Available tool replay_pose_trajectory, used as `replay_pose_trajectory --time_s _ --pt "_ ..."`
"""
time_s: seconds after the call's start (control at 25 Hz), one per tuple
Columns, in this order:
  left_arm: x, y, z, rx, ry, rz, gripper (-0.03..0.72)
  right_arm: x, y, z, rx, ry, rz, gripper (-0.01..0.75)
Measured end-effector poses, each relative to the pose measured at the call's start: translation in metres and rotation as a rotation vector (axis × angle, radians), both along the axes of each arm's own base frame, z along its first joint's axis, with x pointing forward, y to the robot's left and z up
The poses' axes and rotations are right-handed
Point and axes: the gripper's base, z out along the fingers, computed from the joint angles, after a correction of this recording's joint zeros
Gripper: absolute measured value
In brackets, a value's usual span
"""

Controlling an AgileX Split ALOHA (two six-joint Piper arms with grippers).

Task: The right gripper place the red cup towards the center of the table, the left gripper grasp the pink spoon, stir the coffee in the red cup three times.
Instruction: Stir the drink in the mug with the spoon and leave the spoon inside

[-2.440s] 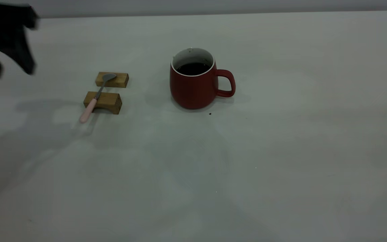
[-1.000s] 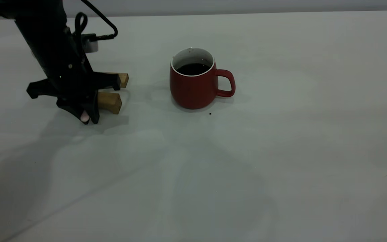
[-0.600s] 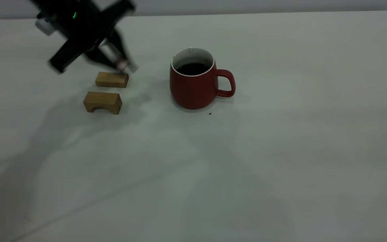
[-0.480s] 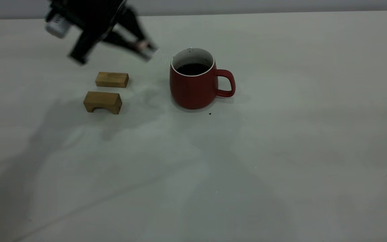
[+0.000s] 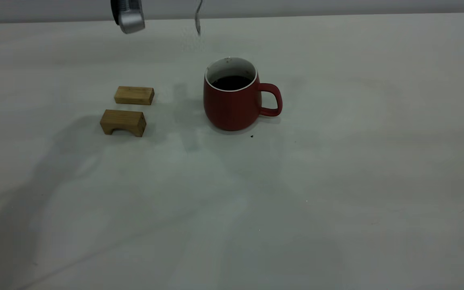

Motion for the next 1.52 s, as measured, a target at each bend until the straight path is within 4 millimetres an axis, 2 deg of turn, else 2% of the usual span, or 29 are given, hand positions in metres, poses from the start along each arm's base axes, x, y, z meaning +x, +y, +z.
replay_pose_trajectory --time_s 0.2,0.4,0.56,0.76,0.92,1.16,1.32,1.52 --pt "-0.005 -0.019 -0.005 -0.018 0.213 0.096 0.135 0.0 0.0 0.0 0.0 -0.001 0.0 0.394" --pt "-0.006 -0.031 -0.012 0.053 0.223 0.159 0.135 0.0 0.0 0.0 0.0 -0.001 0.0 0.392" --pt "0.005 -0.036 -0.017 0.06 0.211 0.177 0.135 0.0 0.0 0.0 0.0 -0.002 0.0 0.389" --pt "0.02 -0.047 -0.036 0.061 0.213 0.166 0.135 0.0 0.0 0.0 0.0 -0.002 0.0 0.389" --pt "0.021 -0.056 -0.058 0.073 0.248 0.153 0.135 0.0 0.0 0.0 0.0 -0.002 0.0 0.389" --pt "0.018 -0.056 -0.095 0.106 0.314 0.149 0.135 0.0 0.0 0.0 0.0 -0.002 0.0 0.389" --pt "0.019 -0.053 -0.097 0.108 0.317 0.154 0.135 0.0 0.0 0.0 0.0 -0.002 0.0 0.389" --pt "0.027 -0.04 -0.099 0.134 0.31 0.218 0.135 0.0 0.0 0.0 0.0 -0.002 0.0 0.389"
